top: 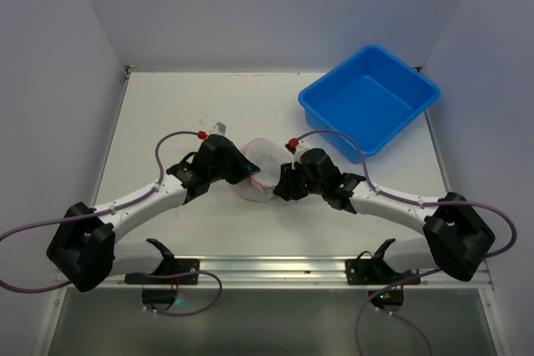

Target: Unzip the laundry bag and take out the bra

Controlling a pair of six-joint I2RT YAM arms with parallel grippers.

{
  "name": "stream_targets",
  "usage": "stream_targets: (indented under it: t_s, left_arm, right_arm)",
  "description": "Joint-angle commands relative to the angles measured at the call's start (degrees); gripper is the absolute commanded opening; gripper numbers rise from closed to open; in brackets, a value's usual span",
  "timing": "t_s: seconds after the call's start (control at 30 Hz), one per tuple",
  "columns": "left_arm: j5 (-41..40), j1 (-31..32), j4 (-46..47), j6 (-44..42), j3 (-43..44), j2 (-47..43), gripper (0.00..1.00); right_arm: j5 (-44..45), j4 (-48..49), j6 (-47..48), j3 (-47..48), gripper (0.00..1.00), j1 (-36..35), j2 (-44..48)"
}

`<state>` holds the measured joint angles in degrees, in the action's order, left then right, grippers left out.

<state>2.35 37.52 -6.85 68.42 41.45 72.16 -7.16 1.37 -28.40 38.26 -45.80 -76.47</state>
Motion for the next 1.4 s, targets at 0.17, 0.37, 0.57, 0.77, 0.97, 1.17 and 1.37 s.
stream_targets:
  t_s: [0.17,0.37,0.57,0.77,0.97,1.17,1.37]
  left_arm:
    - [1.8,-1.0,1.3,-0.2,-0.2,-2.1,0.0]
    - [3.4,-5.6,-4.9,-8.5,-1.0,-4.3,0.0]
    - [8.7,-9.1,-8.5,-19.5,-3.9,-5.5,0.0]
    - [15.7,-10.9,-8.9,-30.0,-1.1,0.2,0.0]
    - [17.4,-14.7,-9.1,-37.3,9.1,9.9,0.04]
    - [18.5,-15.6,-7.0,-30.2,21.3,16.6,0.86]
    - [11.9,-15.9,-9.7,-23.3,16.0,9.7,1.0]
  right_arm:
    - [1.2,2.1,3.0,0.8,0.02,0.2,1.6]
    - [9.7,-5.8,4.2,-0.5,0.0,3.8,6.8]
    - [7.7,-13.0,3.9,0.7,0.0,15.2,12.0]
    - [-0.9,-14.6,7.0,4.4,0.0,14.7,8.1]
    - [-6.7,-13.9,5.7,4.2,0.0,10.8,8.1]
    - [-6.6,-7.8,-3.8,7.8,0.0,4.1,4.2]
    - [-4.7,-0.2,-9.6,11.6,0.0,2.0,-2.5]
